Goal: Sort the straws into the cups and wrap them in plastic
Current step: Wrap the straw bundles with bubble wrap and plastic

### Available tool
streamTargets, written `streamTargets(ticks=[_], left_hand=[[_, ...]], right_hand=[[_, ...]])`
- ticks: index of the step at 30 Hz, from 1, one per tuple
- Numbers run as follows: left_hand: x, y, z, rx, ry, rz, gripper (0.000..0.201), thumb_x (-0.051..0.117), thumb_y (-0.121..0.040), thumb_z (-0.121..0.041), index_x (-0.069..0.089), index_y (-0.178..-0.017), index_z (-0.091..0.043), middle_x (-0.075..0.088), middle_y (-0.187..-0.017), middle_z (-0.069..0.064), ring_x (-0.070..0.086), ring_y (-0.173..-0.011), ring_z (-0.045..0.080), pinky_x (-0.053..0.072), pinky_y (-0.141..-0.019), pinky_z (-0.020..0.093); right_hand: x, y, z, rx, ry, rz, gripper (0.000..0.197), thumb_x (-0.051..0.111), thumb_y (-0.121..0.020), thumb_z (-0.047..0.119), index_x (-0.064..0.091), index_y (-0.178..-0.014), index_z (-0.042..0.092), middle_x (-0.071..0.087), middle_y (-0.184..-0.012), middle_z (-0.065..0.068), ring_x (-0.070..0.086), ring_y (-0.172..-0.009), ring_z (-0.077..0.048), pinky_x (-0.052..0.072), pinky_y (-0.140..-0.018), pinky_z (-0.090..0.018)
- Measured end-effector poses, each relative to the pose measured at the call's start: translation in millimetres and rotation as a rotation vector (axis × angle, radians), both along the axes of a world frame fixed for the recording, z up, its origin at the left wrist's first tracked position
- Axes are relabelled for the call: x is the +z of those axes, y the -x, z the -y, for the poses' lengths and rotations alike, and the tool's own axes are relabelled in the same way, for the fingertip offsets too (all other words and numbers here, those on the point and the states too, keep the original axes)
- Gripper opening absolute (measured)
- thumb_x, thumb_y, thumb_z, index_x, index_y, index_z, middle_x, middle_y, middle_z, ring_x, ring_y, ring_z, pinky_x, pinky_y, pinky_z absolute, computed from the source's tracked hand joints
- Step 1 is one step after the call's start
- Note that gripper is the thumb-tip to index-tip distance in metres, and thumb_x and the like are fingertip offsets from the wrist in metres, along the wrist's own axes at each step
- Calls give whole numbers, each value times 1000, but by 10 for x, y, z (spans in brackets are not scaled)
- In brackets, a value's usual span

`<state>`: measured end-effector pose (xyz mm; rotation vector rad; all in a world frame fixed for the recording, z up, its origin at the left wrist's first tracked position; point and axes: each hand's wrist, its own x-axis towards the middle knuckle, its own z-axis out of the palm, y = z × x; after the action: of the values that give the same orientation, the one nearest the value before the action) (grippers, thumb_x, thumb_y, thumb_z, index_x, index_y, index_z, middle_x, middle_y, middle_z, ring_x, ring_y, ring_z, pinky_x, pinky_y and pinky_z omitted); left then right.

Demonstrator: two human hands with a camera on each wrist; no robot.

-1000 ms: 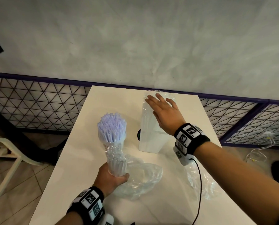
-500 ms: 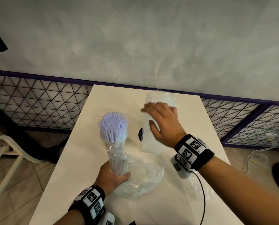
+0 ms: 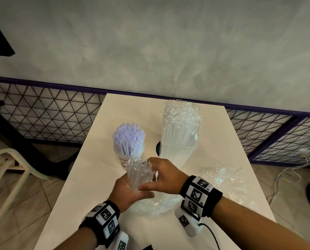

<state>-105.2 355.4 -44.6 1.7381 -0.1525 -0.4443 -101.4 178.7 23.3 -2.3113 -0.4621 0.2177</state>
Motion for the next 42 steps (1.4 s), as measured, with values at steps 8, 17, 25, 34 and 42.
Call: streamTargets(ticks=[8, 17, 25, 34, 42], left_hand=[[-59, -2, -55, 15, -29, 3, 50, 94, -60, -15, 72, -104, -24, 77, -98, -6, 72, -93, 9, 55, -86, 30], [-31, 5, 21, 52, -1, 2, 47, 93, -61, -16, 73, -103, -23, 78, -95, -9, 73, -90, 7, 53, -78, 24], [-79, -55, -48, 97, -92, -8, 42, 94, -61, -22, 71, -96, -26, 77, -88, -6, 71, -84, 2, 54, -78, 22], [-194, -54, -17, 156, -123, -8, 12, 83, -77, -18, 77, -87, -20, 77, -84, -2, 72, -78, 8, 52, -74, 22], [-260, -73, -16, 151, -135, 1, 28, 84, -68, -35, 75, -87, -16, 77, -83, 1, 73, -80, 11, 56, -77, 26]], right_hand=[[-82, -5, 88, -5, 4, 61, 35, 82, -76, 39, 64, -87, 11, 61, -76, -4, 60, -69, -22, 50, -67, -39], [-114, 129, -6, -176, -60, 73, 32, 80, -71, 39, 59, -76, 15, 62, -74, -1, 58, -67, -15, 50, -68, -35], [-61, 55, 168, -274, -124, -18, 28, 81, -75, 36, 72, -92, 17, 72, -86, 5, 67, -78, -8, 54, -73, -24], [-57, 31, 267, -193, -44, -113, 20, 83, -74, 27, 74, -89, 19, 72, -87, 6, 67, -78, -6, 56, -77, -28], [1293, -253, 589, -275, -225, 8, 17, 84, -77, 17, 76, -90, 9, 76, -79, -1, 69, -61, -13, 54, -51, -25]])
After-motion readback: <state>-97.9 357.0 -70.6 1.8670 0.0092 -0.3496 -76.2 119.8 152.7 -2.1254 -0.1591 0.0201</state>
